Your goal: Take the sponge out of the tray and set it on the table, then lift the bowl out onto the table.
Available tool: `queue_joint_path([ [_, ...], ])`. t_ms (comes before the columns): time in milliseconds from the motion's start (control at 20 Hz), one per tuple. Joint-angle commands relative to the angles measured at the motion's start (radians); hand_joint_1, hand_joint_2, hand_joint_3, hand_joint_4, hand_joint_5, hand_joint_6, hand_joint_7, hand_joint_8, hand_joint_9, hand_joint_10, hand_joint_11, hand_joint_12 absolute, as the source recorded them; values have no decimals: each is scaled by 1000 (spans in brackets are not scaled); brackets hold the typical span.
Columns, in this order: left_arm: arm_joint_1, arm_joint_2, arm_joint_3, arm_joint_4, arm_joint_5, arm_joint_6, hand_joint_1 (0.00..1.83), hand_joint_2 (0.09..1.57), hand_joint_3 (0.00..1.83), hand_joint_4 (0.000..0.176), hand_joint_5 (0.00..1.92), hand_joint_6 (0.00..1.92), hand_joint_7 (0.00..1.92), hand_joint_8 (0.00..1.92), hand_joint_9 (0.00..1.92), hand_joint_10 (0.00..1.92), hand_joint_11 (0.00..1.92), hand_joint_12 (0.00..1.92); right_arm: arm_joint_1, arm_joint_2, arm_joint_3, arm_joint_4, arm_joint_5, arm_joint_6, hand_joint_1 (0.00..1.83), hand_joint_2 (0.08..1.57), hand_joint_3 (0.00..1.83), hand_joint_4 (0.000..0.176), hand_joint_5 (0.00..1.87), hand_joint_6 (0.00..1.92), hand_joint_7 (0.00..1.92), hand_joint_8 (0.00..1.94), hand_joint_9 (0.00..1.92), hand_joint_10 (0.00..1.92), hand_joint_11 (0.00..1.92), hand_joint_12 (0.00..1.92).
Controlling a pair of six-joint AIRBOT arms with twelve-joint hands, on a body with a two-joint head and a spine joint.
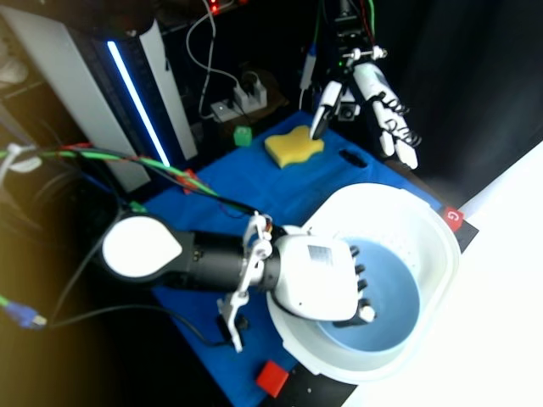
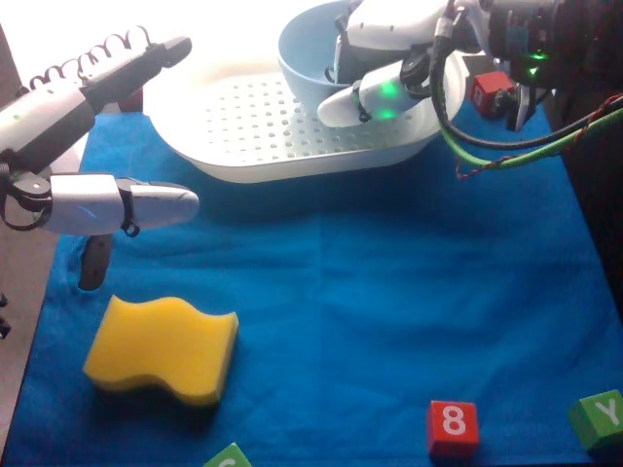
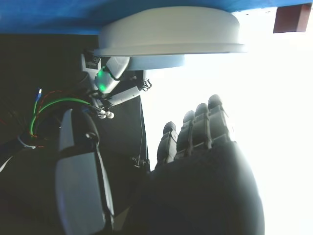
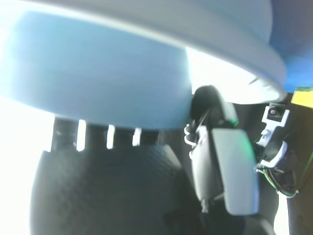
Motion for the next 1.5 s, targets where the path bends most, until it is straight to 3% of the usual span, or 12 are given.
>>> queue_joint_path([
  [0, -6, -2, 5, -14, -128, -13, 729, 952, 3, 138, 43, 6, 17, 5, 2, 1, 39, 68, 4, -6, 5, -1, 6, 19, 9, 1415, 1, 0, 977, 1068, 1042, 1430, 960, 1522, 561, 1621],
  [100, -6, -4, 6, -14, -131, -16, 737, 954, 3, 128, 53, 8, 8, 1, 0, 0, 23, 62, 4, -10, 5, -33, -2, 30, 130, 1420, 0, 0, 927, 1526, 1023, 1705, 955, 1740, 603, 1754],
  [200, -6, -4, 7, -14, -135, -18, 748, 957, 3, 105, 77, 15, 19, 5, 1, 0, 35, 69, 5, -14, 5, -94, -18, 59, 196, 1423, 0, 0, 886, 1587, 972, 1783, 935, 1793, 588, 1871],
  [450, -6, -7, 9, -14, -141, -22, 764, 947, 0, 125, 82, 9, 4, 0, 0, 0, 26, 68, 5, -39, 45, -229, -23, 150, 347, 1436, 0, 0, 875, 1221, 984, 1667, 981, 1764, 726, 1897],
  [650, -6, -8, 11, -14, -142, -26, 763, 946, 0, 121, 73, 3, 0, 0, 0, 0, 1, 60, 5, -42, 55, -240, -23, 155, 815, 1351, 0, 5, 679, 1482, 977, 1932, 1052, 1920, 838, 1921],
  [700, -6, -11, 13, -14, -141, -26, 751, 948, 0, 126, 70, 1, 0, 0, 0, 0, 4, 61, 5, -42, 58, -240, -23, 155, 501, 1406, 19, 0, 797, 1658, 1064, 1939, 1148, 1921, 1049, 1921],
  [900, -6, -12, 14, -15, -142, -28, 734, 941, 0, 155, 65, 0, 0, 0, 0, 0, 24, 72, 13, -44, 68, -241, -23, 155, 353, 1458, 0, 0, 854, 1326, 1415, 1941, 1566, 1921, 1621, 1921],
  [950, -5, -12, 14, -15, -142, -28, 746, 938, 0, 145, 73, 3, 0, 0, 0, 0, 26, 75, 17, -44, 71, -241, -22, 155, 930, 1218, 0, 0, 917, 1104, 1451, 1929, 1635, 1921, 1684, 1921],
  [1050, -5, -12, 14, -15, -143, -28, 738, 940, 0, 154, 71, 2, 0, 0, 8, 3, 42, 83, 25, -43, 75, -241, -22, 155, 1157, 1104, 0, 0, 1004, 922, 1498, 1920, 1719, 1921, 1771, 1921],
  [1350, -1, -13, 12, -20, -144, -29, 749, 951, 3, 158, 65, 0, 1, 0, 16, 3, 45, 89, 54, -40, 59, -179, 37, 154, 1074, 1246, 10, 0, 749, 1369, 1496, 1894, 1660, 1907, 1649, 1921],
  [1400, 0, -13, 12, -20, -146, -30, 746, 948, 1, 154, 68, 1, 6, 2, 29, 7, 64, 98, 55, -37, 58, -159, 55, 154, 721, 1491, 31, 0, 1092, 1884, 1536, 1939, 1685, 1920, 1670, 1921],
  [1450, 1, -13, 11, -21, -146, -31, 746, 948, 1, 154, 68, 1, 6, 2, 29, 7, 64, 98, 56, -33, 55, -139, 72, 154, 721, 1491, 31, 0, 1092, 1884, 1536, 1939, 1685, 1920, 1670, 1921],
])
